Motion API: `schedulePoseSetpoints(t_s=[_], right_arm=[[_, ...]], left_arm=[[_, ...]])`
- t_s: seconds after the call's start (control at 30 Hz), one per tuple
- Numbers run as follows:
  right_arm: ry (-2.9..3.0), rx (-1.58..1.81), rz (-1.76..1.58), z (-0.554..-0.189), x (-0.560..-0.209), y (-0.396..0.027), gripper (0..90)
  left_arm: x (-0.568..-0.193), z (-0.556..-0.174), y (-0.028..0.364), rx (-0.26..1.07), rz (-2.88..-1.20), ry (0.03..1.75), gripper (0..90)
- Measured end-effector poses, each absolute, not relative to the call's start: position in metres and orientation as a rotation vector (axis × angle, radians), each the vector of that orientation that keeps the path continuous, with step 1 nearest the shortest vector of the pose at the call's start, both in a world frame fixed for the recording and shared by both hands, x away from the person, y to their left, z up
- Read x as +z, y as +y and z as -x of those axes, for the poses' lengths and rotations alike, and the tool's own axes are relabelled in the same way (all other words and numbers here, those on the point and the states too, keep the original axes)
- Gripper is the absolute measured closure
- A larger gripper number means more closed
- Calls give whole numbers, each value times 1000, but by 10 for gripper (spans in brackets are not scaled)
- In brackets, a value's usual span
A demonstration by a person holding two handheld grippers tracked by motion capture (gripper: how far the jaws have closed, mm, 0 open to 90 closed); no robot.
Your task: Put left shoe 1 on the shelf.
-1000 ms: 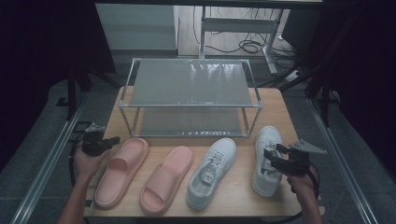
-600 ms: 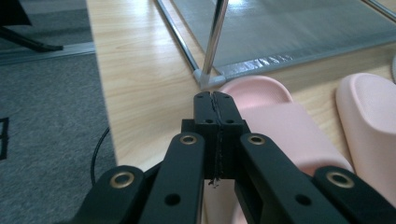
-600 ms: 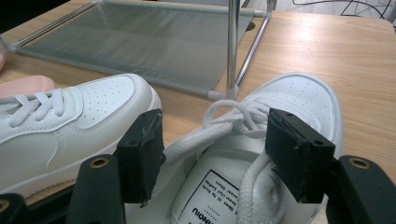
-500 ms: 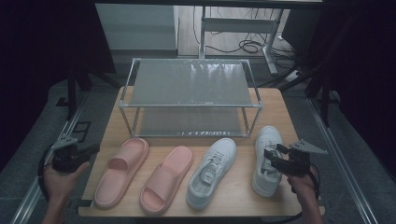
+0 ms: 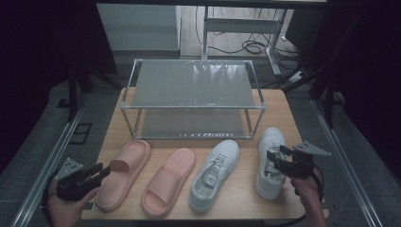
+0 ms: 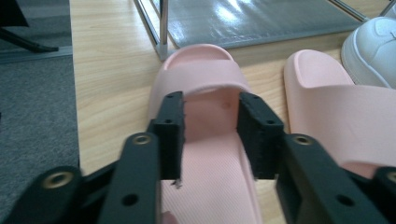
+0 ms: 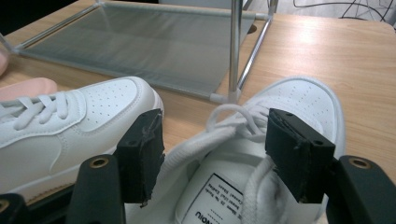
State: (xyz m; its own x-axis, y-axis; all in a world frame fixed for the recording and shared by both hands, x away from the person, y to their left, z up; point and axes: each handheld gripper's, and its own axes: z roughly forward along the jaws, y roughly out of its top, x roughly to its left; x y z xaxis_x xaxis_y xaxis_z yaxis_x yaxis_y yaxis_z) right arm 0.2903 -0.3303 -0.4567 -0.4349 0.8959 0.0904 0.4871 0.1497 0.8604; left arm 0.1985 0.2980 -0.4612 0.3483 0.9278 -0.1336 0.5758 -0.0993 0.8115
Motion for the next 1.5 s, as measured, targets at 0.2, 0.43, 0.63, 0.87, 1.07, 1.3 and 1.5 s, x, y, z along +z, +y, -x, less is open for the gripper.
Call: schedulePoseSetpoints(t_s=[0.2,0.43,0.63,0.87,1.07,1.3,1.5], right_arm=[[1987,1216,-1318,-290,-457,-329,376],[1991,1230,-1308,-290,-455,-327,376],[1990,1253,-1307,-289,-454,-327,376],[1984,1248,-1307,-288,-453,-329,376],[1977,1249,-1309,-288,-452,-331,376],[1980,1247,-1308,-288,-453,-331,376],[1980,1245,-1313,-288,-454,-331,376]], left_arm=[[-473,-195,281,499,-1836,1330,513],[-487,-198,269,462,-1876,1358,487],[-496,-209,260,451,-1896,1376,482],[-503,-230,247,452,-1914,1380,509],[-508,-239,240,466,-1934,1388,635],[-511,-237,236,490,-1952,1373,748],[-512,-238,236,523,-1958,1368,837]])
